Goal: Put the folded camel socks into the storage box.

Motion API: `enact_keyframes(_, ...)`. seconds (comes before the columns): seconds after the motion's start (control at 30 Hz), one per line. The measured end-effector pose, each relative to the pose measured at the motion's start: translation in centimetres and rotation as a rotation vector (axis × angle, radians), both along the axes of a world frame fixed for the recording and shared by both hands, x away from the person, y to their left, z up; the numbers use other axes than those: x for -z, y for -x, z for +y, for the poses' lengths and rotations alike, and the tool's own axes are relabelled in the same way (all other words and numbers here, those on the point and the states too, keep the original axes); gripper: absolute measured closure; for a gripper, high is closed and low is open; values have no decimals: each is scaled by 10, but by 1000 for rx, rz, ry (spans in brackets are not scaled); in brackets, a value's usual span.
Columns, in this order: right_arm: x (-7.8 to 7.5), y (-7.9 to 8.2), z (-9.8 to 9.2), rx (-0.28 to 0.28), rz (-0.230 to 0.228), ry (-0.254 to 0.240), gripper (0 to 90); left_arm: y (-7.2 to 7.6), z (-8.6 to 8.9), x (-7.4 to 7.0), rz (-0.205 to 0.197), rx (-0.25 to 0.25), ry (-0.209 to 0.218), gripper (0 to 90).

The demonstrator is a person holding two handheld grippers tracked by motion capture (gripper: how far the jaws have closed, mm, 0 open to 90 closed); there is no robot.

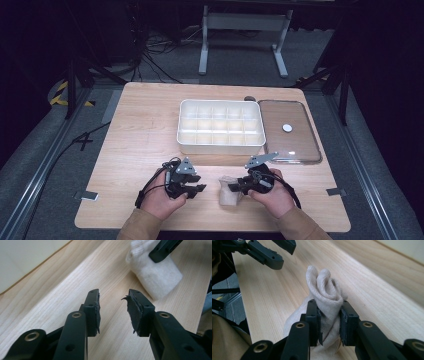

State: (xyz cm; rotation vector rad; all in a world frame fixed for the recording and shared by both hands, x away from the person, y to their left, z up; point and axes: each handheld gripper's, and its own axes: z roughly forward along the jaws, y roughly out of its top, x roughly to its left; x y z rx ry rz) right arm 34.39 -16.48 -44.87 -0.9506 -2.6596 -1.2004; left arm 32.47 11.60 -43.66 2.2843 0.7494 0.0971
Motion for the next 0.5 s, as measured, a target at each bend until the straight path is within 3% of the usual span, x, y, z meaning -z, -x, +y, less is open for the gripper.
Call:
enact_keyframes(0.17, -6, 0, -5, 1, -39, -18, 726, -3, 10, -2, -4, -30, 6, 621)
enact_keyframes(0.2, -13, 0, -8, 3, -67, -21, 725, -4, 14, -3, -8, -42, 7, 616)
enact_keyframes(0.3, -19, 0, -10, 10, -88, -26, 725, -6, 19, -3, -14, -54, 1, 608)
enact_keyframes(0.5, -37, -6, -23, 32, -135, -26, 725, -11, 28, -5, 21, -83, 14, 599)
